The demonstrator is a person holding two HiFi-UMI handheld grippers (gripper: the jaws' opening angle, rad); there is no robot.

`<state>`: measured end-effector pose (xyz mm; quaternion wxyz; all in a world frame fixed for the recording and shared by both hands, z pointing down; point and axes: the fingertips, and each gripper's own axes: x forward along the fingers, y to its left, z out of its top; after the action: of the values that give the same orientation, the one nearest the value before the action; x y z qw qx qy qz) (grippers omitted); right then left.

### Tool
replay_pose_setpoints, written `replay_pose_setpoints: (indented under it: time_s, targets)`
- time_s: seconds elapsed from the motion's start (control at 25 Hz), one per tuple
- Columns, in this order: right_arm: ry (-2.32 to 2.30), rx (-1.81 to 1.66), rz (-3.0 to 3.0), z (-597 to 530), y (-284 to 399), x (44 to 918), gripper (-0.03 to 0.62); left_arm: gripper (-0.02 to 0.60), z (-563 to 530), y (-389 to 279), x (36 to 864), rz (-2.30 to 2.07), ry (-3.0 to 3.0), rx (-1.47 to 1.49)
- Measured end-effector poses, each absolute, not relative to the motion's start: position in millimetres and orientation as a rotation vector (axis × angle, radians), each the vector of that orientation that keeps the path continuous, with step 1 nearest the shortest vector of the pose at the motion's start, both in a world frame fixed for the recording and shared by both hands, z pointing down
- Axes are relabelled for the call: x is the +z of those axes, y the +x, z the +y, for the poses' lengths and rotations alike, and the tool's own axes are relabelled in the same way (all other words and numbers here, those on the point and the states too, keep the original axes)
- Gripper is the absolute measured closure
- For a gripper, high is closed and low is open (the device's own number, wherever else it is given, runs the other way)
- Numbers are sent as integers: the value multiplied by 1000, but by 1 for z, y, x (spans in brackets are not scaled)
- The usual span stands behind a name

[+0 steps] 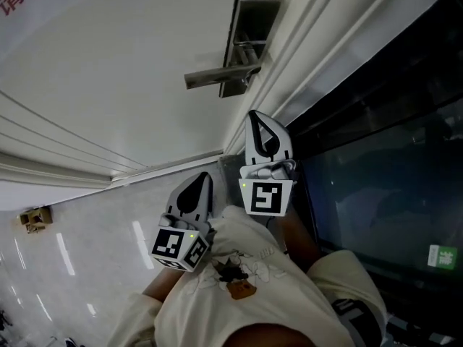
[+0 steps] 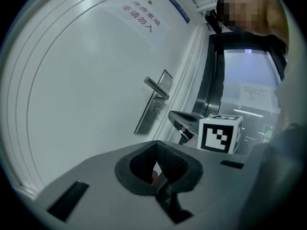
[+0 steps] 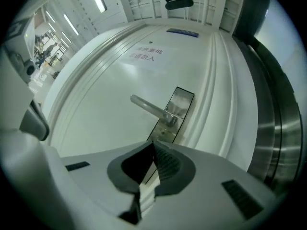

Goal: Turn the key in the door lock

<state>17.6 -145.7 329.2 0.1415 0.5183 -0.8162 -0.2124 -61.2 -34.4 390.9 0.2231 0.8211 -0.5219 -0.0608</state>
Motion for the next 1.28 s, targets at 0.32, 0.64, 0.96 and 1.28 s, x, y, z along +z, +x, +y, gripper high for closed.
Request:
replay_pose_setpoints:
  time_s: [0.32,0.64,0.96,1.28]
  targets:
    - [1498,-669,-2249,-200,1,314,479,576,-56,-58,387,-1388,2283,-148]
    - [1511,-695,-2186,-215,-3,317,557,577,-70,-62,387,-1407,2266,-140]
    - [1515,-645,-2226,-216,-5,321,580,577,-79,-62,390,-1391,2273,-130]
    - [1550,-487,-2376,-217,-3,319,580,577,-84,-55,390,-1370,2283,-122]
